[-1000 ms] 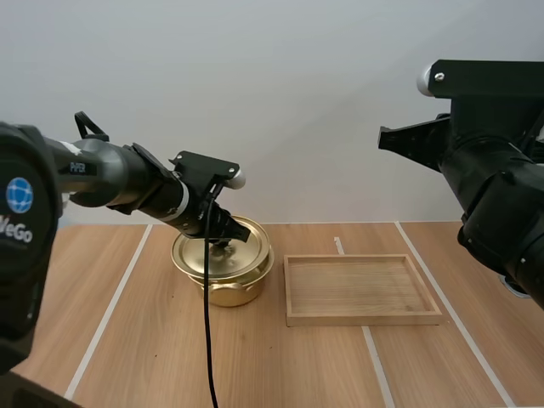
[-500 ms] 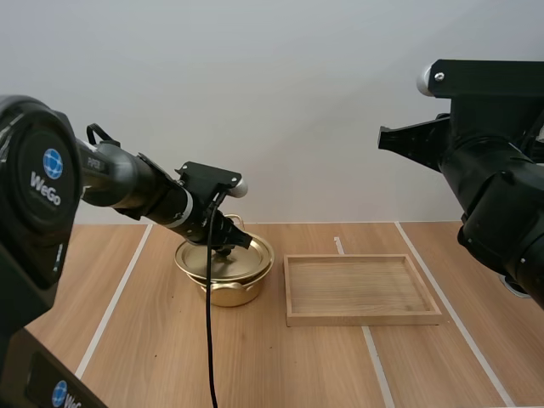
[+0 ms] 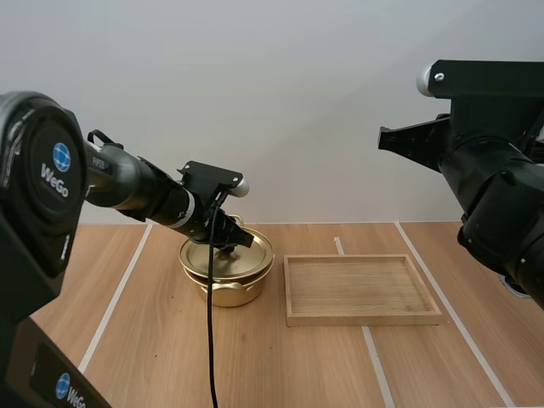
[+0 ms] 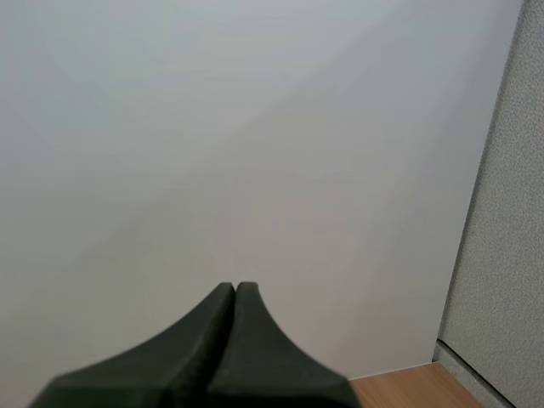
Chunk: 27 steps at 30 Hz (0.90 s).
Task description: Open the pot, put the pineapple inside, and close it
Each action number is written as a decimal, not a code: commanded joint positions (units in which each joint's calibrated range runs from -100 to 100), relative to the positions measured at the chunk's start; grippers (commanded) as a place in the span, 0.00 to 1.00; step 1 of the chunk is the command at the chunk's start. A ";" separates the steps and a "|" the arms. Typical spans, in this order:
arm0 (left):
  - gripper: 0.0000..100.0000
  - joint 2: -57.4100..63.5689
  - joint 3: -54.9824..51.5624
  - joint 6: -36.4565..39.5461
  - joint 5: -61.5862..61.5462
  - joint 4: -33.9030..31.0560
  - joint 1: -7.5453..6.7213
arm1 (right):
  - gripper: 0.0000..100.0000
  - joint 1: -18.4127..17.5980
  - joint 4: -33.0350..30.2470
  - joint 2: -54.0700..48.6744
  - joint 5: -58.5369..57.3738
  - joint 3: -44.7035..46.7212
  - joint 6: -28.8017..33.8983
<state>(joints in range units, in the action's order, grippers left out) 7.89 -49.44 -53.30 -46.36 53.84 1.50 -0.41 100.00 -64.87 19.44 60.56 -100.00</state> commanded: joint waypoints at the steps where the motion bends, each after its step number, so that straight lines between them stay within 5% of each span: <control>1: 0.00 0.10 0.04 -0.56 1.44 1.30 -0.19 | 0.00 0.22 0.00 -0.58 -0.39 0.03 0.00; 25: 0.00 -2.88 0.04 -1.00 1.22 1.00 -0.19 | 0.00 0.22 0.00 -0.58 0.89 0.03 0.00; 27: 0.06 -2.88 0.04 -0.91 1.22 0.55 -0.19 | 0.00 0.22 0.00 -0.58 0.89 0.03 0.00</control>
<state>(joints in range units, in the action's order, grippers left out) 5.43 -49.44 -54.29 -45.68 54.70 1.50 -0.41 100.00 -64.87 19.95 60.56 -100.00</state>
